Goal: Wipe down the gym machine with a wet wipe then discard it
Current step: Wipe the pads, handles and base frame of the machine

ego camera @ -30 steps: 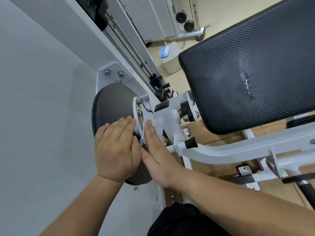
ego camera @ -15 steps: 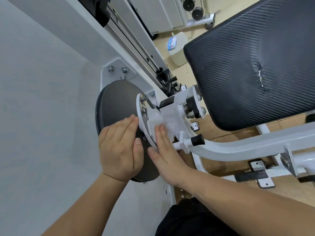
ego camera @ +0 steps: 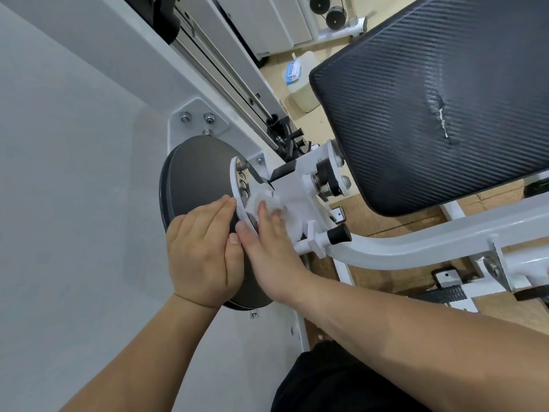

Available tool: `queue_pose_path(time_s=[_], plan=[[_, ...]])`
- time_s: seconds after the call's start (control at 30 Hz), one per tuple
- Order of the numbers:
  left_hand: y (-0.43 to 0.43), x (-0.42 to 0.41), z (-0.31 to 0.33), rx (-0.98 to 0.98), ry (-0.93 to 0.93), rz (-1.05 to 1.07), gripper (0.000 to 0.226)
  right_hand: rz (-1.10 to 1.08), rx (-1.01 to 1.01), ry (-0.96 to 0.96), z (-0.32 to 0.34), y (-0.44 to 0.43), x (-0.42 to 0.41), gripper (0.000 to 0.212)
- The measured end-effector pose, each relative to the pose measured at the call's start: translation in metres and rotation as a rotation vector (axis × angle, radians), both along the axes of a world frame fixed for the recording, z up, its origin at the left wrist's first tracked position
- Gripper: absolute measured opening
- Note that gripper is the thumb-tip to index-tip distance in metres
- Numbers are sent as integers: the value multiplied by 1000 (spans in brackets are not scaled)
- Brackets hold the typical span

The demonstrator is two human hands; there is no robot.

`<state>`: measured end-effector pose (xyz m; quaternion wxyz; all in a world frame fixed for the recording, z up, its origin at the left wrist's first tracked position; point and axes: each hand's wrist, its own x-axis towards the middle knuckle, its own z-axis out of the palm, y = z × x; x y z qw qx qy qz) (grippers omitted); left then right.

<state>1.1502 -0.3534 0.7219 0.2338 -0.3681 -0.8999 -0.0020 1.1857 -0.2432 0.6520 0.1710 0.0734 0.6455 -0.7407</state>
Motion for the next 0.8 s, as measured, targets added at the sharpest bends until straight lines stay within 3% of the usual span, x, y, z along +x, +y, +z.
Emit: queue_pose_path(time_s=[0.07,0.23,0.37,0.6,0.8], plan=[[0,-1,0,21,-10,-11,48,31,16,80,0,-2,17,85],[-2,0,-1,45,-28,-9,50,24,12,125,-9,5,0,86],[-2,-4,-1,123,-34,-33,51,0,86,257,1,0,-7,99],[0,3,1,219,36,56,36,73,265,438,4,16,-31,86],[2,5,2,229,27,60,35,187,437,633,-22,21,19,82]])
